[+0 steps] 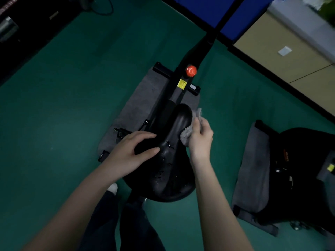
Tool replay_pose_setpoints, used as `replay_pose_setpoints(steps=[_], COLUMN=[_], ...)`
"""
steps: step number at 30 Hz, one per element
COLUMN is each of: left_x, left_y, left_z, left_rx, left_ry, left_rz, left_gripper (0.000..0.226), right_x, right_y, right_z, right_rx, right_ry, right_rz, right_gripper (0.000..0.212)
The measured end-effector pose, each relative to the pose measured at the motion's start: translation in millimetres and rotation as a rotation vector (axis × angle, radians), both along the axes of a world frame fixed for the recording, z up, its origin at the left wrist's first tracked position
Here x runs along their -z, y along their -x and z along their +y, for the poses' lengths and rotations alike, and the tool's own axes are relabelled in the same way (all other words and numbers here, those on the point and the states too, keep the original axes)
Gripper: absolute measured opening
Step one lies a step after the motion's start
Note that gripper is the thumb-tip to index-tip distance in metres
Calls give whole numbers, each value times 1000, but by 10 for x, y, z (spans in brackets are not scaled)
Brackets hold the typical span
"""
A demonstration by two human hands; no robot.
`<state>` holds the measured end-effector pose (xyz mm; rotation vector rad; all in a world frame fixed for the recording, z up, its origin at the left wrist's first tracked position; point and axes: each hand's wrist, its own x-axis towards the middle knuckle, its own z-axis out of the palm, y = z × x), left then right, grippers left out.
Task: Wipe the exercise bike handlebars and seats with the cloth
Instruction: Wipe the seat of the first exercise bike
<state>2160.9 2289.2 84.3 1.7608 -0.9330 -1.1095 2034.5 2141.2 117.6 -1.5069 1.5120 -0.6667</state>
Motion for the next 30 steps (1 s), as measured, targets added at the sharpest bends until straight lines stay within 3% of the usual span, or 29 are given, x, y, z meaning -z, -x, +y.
replay_pose_setpoints(steps=[10,15,22,27,30], left_x=[-52,-115,-168,-104,-89], left_y=[-12,-33,-100,-109,-130], left_z=[20,68,339,495,518], left_rx=[40,68,106,121,157], left_ry=[15,1,-25,-18,-11], left_rz=[24,11,-17,-2,0], left_gripper=[62,81,87,109,113], right_x=[-33,37,70,261,287], right_y=[754,719,1054,1048,976], right_z=[338,319,695,655,868], right_rx=[-397,-279,-222,77,277], right_ry=[23,-157,24,-255,-218], right_rz=[339,268,77,-139,-204], right_gripper=[21,25,26,21,20])
